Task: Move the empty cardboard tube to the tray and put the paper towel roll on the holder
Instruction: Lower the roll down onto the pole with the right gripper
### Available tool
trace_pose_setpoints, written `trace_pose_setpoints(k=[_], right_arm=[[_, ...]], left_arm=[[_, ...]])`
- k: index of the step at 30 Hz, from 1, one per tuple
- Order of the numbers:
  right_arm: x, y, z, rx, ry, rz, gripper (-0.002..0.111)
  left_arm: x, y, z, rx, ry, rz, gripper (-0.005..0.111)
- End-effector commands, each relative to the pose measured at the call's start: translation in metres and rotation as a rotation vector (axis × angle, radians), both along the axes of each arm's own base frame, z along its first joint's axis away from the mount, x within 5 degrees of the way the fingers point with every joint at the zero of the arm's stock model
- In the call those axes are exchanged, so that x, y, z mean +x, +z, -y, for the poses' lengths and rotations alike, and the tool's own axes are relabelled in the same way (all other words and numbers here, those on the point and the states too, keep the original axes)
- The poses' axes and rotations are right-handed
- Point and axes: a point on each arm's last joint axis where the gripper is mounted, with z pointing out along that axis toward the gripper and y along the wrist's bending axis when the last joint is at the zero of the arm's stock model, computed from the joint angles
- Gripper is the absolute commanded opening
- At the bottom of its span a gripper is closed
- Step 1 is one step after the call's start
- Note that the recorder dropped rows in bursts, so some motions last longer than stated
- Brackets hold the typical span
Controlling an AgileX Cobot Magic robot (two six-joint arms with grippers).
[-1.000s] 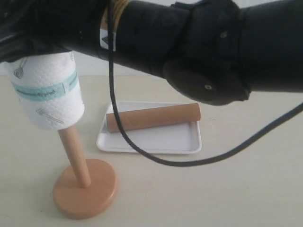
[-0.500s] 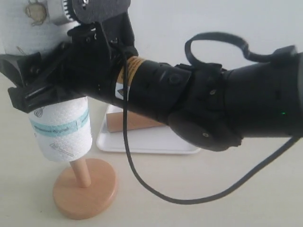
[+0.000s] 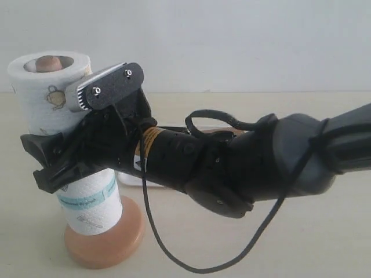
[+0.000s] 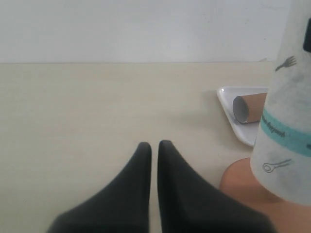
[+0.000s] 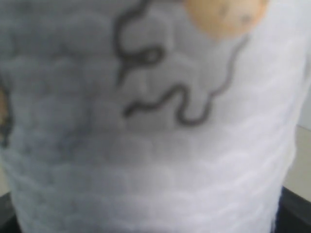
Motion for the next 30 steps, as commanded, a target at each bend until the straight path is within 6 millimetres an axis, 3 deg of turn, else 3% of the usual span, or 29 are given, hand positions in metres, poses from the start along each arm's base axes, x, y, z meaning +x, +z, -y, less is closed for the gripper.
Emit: trace_pose_setpoints(k=[1,7,20,30], right_arm=[[-0.004,-0.006,0.005,0.058,0.011,0.043,0.000],[-0.011,-0.017,0.017,0.079,-0.009,0.082,0.000],[-0.010,-0.022,0.018,0.010,-0.014,0.092,0.000],[-0.009,-0.038,0.013,0.037,0.001,0.090,0.000]], left_arm=[[0.000,-0.001,0.000,0.006,0.002,0.002,0.004],[0.000,-0.001,0.000,0.006,0.002,0.002,0.004],[0.000,-0.001,0.000,0.006,0.002,0.002,0.004],[0.000,-0.001,0.000,0.006,0.002,0.002,0.004]])
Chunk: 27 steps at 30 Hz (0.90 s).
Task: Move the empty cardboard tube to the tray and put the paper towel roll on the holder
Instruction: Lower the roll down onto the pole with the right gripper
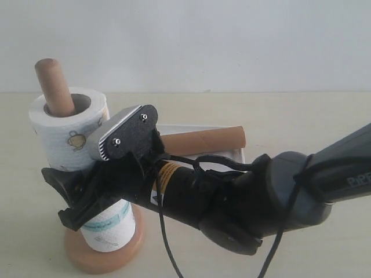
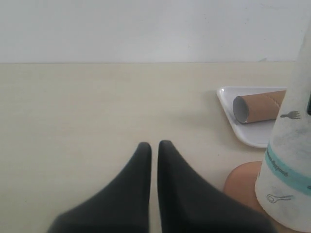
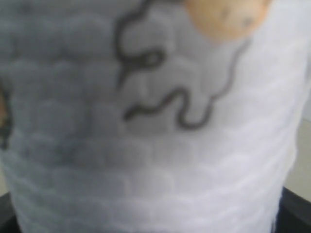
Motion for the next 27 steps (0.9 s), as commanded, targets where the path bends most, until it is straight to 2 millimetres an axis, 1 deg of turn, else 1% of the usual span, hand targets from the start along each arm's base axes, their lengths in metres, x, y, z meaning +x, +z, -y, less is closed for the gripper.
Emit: trace_pose_setpoints(k=[1,6,7,9,12,13,14,20,24,27], right_arm=[[0.000,0.007,0.000,0.058,0.006,0.034,0.000],[0.000,0.007,0.000,0.052,0.005,0.035,0.000],[0.000,0.007,0.000,0.049,0.005,0.033,0.002],[0.000,0.005,0.000,0.031,0.002,0.022,0.022],[0.000,0.005,0.000,0.038,-0.002,0.011,0.080],[0.000,0.005,0.000,0.042,-0.003,0.012,0.097],[0.000,0.005,0.000,0.046,-0.003,0.004,0.105],[0.000,0.011,0.000,0.069,0.003,0.016,0.105],[-0.004,0.029,0.003,0.094,0.015,0.048,0.105],[-0.007,0.038,0.006,0.061,0.022,0.055,0.105]], left_arm=[[0.000,-0.001,0.000,0.006,0.002,0.002,0.004],[0.000,-0.001,0.000,0.006,0.002,0.002,0.004],[0.000,-0.001,0.000,0.006,0.002,0.002,0.004],[0.000,-0.001,0.000,0.006,0.002,0.002,0.004],[0.000,-0.001,0.000,0.006,0.002,0.002,0.004],[0.000,-0.001,0.000,0.006,0.002,0.002,0.004],[0.000,-0.001,0.000,0.006,0.002,0.002,0.004],[0.000,-0.001,0.000,0.006,0.002,0.002,0.004],[0.000,-0.001,0.000,0.006,0.002,0.002,0.004],[0.000,-0.001,0.000,0.006,0.002,0.002,0.004]])
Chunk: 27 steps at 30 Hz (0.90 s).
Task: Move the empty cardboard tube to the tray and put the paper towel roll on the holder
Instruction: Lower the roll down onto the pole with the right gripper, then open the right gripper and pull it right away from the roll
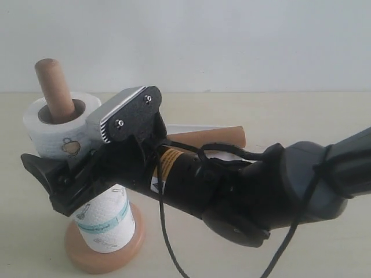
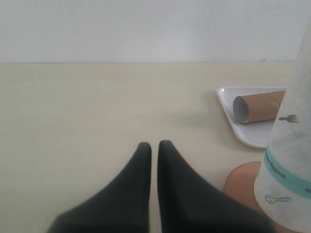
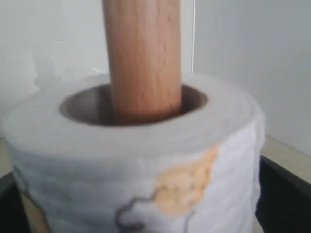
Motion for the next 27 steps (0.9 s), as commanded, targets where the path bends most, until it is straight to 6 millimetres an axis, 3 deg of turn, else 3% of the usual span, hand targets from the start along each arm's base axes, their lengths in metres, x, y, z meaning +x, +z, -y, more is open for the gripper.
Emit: trace_pose_setpoints(k=[1,13,22,25,27], right_arm=[[-0.007,0.015,0.008,-0.025,0.007,0.010,0.105],[-0.033,0.086,0.042,0.044,0.020,0.116,0.105],[-0.046,0.115,0.081,-0.195,-0.101,0.052,0.105],[-0.057,0.121,0.098,-0.213,-0.116,0.069,0.095],[-0.064,0.126,0.110,-0.208,-0.124,0.077,0.076]], left_arm=[[0.000,-0.001,0.000,0.006,0.002,0.002,0.004],[0.000,-0.001,0.000,0.006,0.002,0.002,0.004],[0.000,-0.001,0.000,0.006,0.002,0.002,0.004],[0.000,-0.001,0.000,0.006,0.002,0.002,0.004],[0.000,-0.001,0.000,0.006,0.002,0.002,0.004]])
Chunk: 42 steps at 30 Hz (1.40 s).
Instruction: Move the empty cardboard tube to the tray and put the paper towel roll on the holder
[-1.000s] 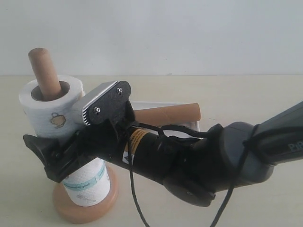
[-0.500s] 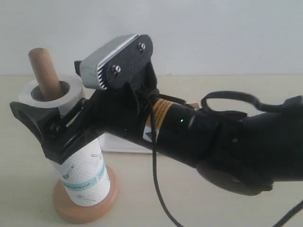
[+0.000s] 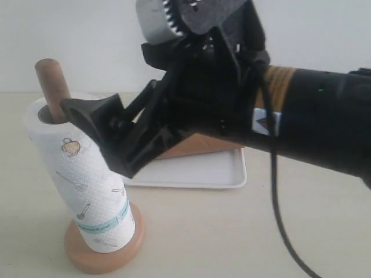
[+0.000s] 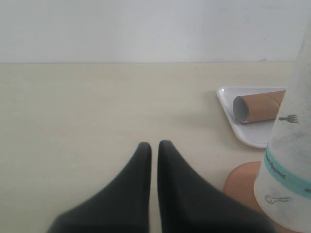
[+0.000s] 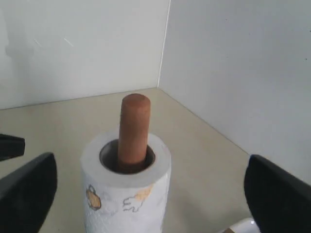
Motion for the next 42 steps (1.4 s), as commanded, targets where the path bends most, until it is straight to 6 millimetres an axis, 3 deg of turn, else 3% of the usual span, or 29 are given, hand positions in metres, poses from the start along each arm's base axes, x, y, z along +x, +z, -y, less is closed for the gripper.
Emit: trace_pose_setpoints(k=[1,4,5,13,27,35,42], right_arm=[[-0.016,0.008,0.027,-0.020,-0.022,0.021,0.061],[-0.025,0.011,0.042,-0.035,-0.046,0.008,0.011],[-0.027,0.013,0.047,-0.036,-0.056,-0.002,0.001],[-0.037,0.024,0.066,-0.033,-0.091,-0.022,0.003],[-0.038,0.026,0.066,-0.032,-0.088,-0.004,0.003],[-0.039,0.026,0.117,-0.087,-0.281,-0.035,0.003],[-0.050,-0.012,0.171,0.064,-0.506,0.026,0.003]], left_arm=[[0.000,-0.001,0.000,0.006,0.002,0.002,0.004],[0.000,-0.001,0.000,0.006,0.002,0.002,0.004],[0.000,-0.001,0.000,0.006,0.002,0.002,0.004],[0.000,-0.001,0.000,0.006,0.002,0.002,0.004],[0.000,-0.001,0.000,0.006,0.002,0.002,0.004],[0.000,-0.001,0.000,0.006,0.002,0.002,0.004],[0.000,-0.001,0.000,0.006,0.002,0.002,0.004]])
